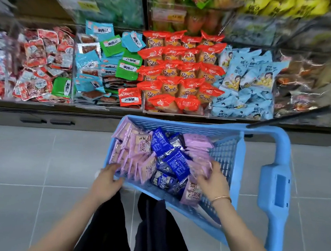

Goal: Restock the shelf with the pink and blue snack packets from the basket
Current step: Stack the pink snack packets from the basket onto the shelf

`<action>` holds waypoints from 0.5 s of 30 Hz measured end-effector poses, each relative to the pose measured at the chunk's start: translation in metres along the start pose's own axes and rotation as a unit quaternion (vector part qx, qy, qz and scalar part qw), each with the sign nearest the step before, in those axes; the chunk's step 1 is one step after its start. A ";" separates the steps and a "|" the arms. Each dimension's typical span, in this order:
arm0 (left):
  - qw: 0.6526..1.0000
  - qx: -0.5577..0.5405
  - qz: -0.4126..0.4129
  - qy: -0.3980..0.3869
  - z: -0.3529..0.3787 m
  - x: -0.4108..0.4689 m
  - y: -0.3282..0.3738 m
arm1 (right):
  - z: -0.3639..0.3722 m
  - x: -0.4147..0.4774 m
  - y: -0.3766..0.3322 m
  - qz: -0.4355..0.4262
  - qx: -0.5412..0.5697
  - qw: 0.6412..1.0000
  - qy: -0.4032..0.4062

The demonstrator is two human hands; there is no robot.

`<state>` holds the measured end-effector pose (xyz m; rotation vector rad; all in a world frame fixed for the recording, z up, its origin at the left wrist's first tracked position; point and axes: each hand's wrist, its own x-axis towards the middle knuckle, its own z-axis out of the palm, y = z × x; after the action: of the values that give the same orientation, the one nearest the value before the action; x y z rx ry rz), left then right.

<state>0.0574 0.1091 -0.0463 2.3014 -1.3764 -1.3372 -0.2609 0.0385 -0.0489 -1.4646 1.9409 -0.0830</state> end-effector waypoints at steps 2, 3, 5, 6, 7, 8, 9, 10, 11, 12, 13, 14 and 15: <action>0.997 -0.070 0.042 -0.006 -0.001 -0.005 0.030 | -0.013 -0.014 -0.014 0.005 0.168 0.986 -0.014; 0.992 -0.105 0.059 -0.024 -0.001 -0.008 0.046 | -0.019 -0.020 -0.023 0.017 0.255 0.966 -0.047; 0.976 -0.187 0.062 -0.088 -0.005 -0.013 0.075 | -0.027 -0.034 -0.045 0.056 0.417 0.898 -0.130; 0.963 -0.232 0.054 -0.125 -0.009 -0.016 0.087 | -0.030 -0.040 -0.057 0.072 0.477 0.859 -0.172; 0.949 -0.267 0.049 -0.157 -0.012 -0.017 0.097 | -0.033 -0.045 -0.068 0.078 0.518 0.827 -0.206; 0.939 -0.289 0.049 -0.179 -0.017 -0.019 0.104 | -0.035 -0.048 -0.079 0.074 0.540 0.805 -0.234; 0.933 -0.302 0.051 -0.190 -0.021 -0.020 0.108 | -0.037 -0.052 -0.088 0.063 0.549 0.793 -0.256; 0.928 -0.316 0.053 -0.191 -0.026 -0.021 0.111 | -0.038 -0.054 -0.095 0.051 0.547 0.791 -0.269; 0.926 -0.328 0.059 -0.180 -0.032 -0.020 0.111 | -0.039 -0.055 -0.101 0.038 0.536 0.798 -0.274; 0.925 -0.335 0.065 -0.167 -0.037 -0.020 0.112 | -0.040 -0.056 -0.104 0.025 0.514 0.814 -0.269; 0.928 -0.330 0.071 -0.159 -0.043 -0.019 0.111 | -0.041 -0.054 -0.105 0.009 0.480 0.839 -0.256; 0.931 -0.319 0.077 -0.160 -0.048 -0.019 0.112 | -0.040 -0.053 -0.106 -0.016 0.435 0.868 -0.240; 0.932 -0.305 0.089 -0.172 -0.053 -0.019 0.114 | -0.039 -0.052 -0.108 -0.046 0.392 0.889 -0.232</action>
<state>0.0209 0.0430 0.0553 1.5542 -1.0064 -1.8411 -0.1876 0.0311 0.0528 -0.9087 1.2149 -0.4597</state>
